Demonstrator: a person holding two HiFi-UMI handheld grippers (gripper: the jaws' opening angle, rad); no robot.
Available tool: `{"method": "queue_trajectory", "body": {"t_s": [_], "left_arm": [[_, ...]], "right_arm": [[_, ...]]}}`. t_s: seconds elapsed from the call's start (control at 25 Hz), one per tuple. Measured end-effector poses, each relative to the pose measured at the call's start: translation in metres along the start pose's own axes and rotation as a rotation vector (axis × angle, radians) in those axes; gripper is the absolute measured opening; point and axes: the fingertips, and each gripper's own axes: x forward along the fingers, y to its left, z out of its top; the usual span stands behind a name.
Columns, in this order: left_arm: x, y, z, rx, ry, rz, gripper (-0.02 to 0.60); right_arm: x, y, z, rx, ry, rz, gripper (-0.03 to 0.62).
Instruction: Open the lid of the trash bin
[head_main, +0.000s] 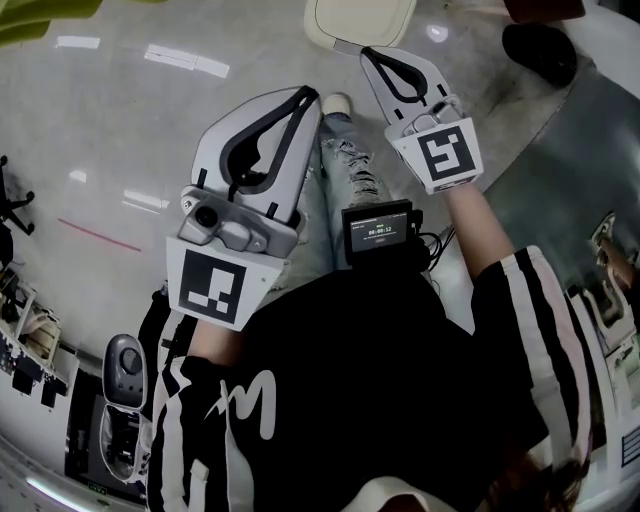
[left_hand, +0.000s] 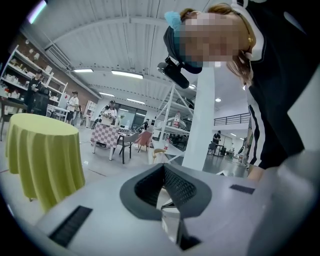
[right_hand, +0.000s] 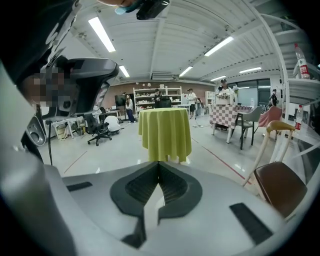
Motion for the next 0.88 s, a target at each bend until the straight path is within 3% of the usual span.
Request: {"method": "queue_trajectory", "body": {"t_s": [0.48, 0.88], "left_arm": [[-0.002, 0.007, -0.017, -0.025, 0.031, 0.026, 0.008], [-0.006, 0.002, -0.022, -0.032, 0.045, 0.034, 0.006]], "right_arm": [[0.021, -0.001, -0.040, -0.033, 0.069, 0.001, 0.006], [0.042, 0.009, -0.075, -0.059, 0.131, 0.067, 0.006]]}}
